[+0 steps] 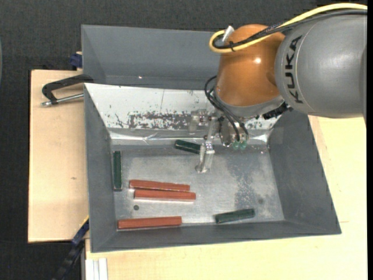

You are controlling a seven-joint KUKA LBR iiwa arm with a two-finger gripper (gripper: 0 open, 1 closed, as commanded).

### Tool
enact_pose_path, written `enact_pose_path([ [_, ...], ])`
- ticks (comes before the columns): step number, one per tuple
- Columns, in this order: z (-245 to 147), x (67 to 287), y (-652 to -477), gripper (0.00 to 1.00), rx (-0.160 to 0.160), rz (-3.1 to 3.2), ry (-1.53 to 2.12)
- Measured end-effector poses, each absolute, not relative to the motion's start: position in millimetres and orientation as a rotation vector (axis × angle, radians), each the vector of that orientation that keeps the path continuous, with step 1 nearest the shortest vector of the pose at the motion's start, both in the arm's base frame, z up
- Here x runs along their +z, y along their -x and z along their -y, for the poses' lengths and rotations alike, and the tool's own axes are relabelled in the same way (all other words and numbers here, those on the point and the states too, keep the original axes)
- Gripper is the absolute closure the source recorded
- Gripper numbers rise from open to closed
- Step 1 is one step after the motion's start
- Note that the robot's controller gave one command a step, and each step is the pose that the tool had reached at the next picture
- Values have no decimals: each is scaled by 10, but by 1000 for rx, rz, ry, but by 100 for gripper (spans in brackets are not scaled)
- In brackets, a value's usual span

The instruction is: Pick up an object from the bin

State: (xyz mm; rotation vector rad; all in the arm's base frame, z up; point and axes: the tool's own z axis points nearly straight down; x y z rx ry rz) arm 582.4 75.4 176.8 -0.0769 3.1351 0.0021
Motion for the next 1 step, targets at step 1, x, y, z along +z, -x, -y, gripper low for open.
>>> enact_pose_path([
  [1,-406,1611,-6041,0,0,-3135,51],
])
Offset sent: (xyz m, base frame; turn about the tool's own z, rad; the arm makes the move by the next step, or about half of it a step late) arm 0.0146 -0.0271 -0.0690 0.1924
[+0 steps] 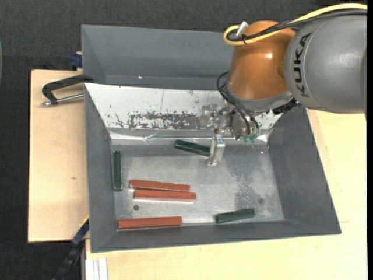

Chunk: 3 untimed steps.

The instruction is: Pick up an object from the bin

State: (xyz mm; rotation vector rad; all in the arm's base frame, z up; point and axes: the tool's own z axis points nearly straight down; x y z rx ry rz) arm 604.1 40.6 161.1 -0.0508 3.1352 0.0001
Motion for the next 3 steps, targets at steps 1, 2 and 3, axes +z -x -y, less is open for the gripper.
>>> enact_pose_path([
  [1,-472,1249,-6004,0,3,-3134,-149],
  [2,-527,681,-5984,0,1,-3134,-283],
  [3,-501,712,-5987,100,2,-3135,-193],
])
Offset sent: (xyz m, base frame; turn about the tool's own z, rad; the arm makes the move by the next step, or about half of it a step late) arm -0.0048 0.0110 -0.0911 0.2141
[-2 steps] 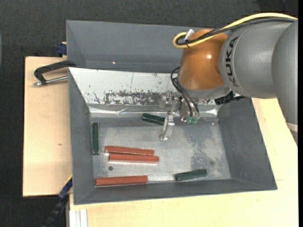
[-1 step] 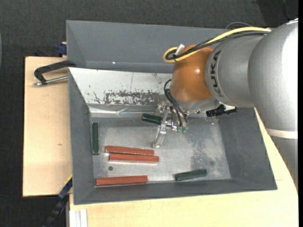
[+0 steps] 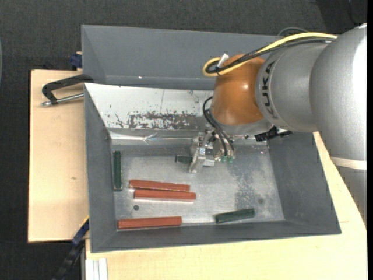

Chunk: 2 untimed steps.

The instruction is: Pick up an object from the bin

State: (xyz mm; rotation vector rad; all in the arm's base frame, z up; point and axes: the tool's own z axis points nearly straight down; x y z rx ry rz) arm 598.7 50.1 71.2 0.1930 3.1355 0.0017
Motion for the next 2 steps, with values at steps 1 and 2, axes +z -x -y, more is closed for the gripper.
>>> enact_pose_path([
  [1,-497,712,-5985,100,2,-3136,-181],
  [2,-497,749,-5974,100,1,-3138,-179],
])
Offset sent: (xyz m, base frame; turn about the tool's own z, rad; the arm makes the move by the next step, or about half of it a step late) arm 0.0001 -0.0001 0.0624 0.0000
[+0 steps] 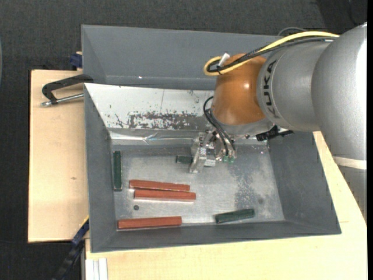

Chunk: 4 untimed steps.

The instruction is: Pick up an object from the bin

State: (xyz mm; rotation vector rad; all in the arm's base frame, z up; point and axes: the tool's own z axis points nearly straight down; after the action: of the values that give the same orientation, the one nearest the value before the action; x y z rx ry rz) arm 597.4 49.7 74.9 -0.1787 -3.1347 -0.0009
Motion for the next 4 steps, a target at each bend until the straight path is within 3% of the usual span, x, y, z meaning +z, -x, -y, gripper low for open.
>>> enact_pose_path([
  [4,-501,1412,-5990,100,-3,3143,181],
])
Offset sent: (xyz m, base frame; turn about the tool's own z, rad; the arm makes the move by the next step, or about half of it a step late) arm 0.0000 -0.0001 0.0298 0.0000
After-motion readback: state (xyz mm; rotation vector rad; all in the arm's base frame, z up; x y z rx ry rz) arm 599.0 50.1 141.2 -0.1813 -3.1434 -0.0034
